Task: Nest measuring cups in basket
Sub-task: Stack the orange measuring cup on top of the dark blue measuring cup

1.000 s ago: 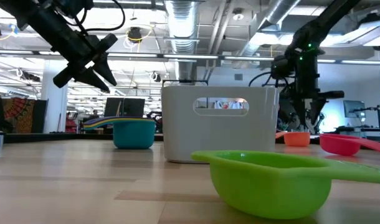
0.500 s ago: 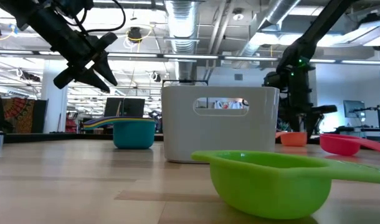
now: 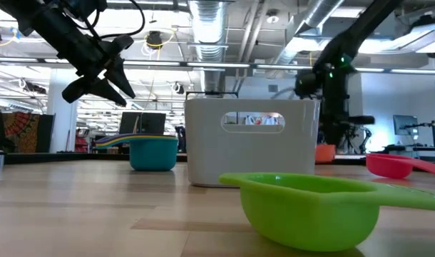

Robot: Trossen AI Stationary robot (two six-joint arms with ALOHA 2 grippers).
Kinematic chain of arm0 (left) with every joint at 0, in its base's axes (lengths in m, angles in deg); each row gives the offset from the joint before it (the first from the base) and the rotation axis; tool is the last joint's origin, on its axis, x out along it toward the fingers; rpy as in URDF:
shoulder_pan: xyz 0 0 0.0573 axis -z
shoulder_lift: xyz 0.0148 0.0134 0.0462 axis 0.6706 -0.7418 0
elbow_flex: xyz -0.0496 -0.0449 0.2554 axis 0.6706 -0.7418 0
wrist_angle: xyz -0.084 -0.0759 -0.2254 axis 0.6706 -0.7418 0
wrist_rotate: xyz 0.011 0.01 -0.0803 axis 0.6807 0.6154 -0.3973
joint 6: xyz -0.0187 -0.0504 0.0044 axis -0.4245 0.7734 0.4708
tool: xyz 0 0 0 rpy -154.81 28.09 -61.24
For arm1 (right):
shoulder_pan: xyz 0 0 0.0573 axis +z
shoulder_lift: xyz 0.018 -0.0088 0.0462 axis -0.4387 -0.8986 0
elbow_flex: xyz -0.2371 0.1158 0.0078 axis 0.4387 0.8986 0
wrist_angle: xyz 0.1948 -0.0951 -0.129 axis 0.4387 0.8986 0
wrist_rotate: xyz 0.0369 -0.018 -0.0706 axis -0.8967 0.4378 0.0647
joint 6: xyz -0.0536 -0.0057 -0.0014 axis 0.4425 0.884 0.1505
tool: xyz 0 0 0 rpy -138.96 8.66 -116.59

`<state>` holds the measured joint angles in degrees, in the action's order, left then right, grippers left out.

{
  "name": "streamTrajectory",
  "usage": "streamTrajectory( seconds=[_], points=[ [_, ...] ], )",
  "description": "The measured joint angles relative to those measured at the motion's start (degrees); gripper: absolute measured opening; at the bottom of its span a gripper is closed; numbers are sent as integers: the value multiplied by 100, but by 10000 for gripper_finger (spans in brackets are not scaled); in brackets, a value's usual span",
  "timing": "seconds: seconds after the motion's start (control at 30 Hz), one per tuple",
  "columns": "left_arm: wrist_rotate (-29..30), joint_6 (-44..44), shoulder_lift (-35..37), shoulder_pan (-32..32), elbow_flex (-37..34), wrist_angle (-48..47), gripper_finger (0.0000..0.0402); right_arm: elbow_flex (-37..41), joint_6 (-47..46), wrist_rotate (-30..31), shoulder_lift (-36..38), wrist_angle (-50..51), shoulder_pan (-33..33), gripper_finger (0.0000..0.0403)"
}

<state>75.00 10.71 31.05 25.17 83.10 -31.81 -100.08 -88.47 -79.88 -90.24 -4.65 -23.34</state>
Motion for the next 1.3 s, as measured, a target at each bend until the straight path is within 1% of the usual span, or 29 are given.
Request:
streamTrajectory(
  seconds=[0.1,0.2,0.27,0.37,0.53,0.7,0.9,1.1,1.3],
  points=[
    [-51,-2,0,-2,0,-14,110,-58,-531,-11,335,-197,483,8],
    [-122,-28,0,-2,0,-35,110,-240,-1003,1,514,-268,1014,17],
    [-200,-85,0,-1,0,-32,110,-411,-1314,6,513,-429,1405,25],
    [-340,-94,7,0,0,-32,110,-654,-1706,129,352,-509,1969,23],
    [-410,-213,91,-2,2,-50,110,-1077,-2330,296,-93,-1267,2841,11],
    [-506,-421,325,-2,2,47,110,-1712,-2781,381,-791,-1841,3523,20],
    [-490,-504,817,-2,3,189,110,-2788,-2848,344,-1803,-1746,3985,12],
    [-410,-541,1258,-2,2,-175,110,-3908,-2976,309,-2574,-1438,4299,20],
    [-408,-559,1401,-2,2,-619,110,-4818,-2984,279,-3226,-1183,4541,14]
  ],
)
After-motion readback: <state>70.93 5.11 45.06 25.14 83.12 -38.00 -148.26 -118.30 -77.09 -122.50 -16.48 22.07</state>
